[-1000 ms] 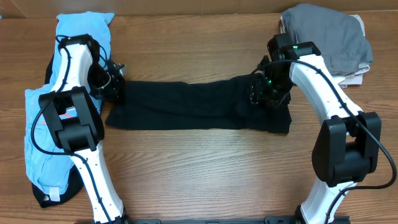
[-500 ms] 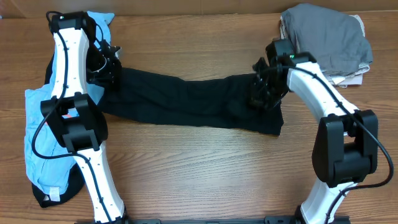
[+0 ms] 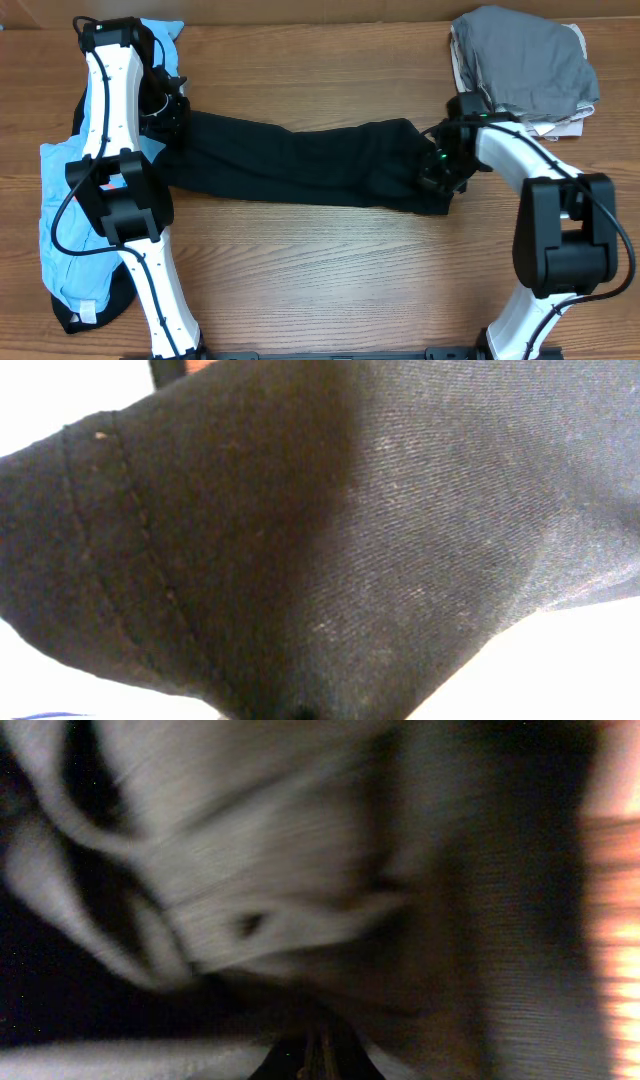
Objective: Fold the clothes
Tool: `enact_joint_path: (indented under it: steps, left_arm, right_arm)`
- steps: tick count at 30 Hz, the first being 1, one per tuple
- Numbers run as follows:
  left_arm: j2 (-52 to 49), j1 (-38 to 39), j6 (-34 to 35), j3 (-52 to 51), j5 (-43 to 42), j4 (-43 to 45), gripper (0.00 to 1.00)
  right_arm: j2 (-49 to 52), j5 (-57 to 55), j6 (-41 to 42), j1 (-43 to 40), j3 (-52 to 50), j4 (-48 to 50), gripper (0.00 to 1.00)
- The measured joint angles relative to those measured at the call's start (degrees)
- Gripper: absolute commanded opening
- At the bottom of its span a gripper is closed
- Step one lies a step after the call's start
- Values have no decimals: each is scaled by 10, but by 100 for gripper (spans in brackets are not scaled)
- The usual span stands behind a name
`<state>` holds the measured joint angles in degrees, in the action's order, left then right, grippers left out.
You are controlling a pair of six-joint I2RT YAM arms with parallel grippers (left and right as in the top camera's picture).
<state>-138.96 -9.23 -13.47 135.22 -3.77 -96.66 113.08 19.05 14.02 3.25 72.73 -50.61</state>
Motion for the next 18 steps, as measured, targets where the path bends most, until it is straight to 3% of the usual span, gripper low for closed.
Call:
enact_joint_path:
  steps: [10, 18]
  left_arm:
    - [0, 18, 14, 0, -7, 0, 4]
    - [0, 143, 31, 1, -73, 20, 4]
  right_arm:
    - [0, -5, 3, -16, 0, -3, 4]
    - [0, -5, 3, -16, 0, -6, 4]
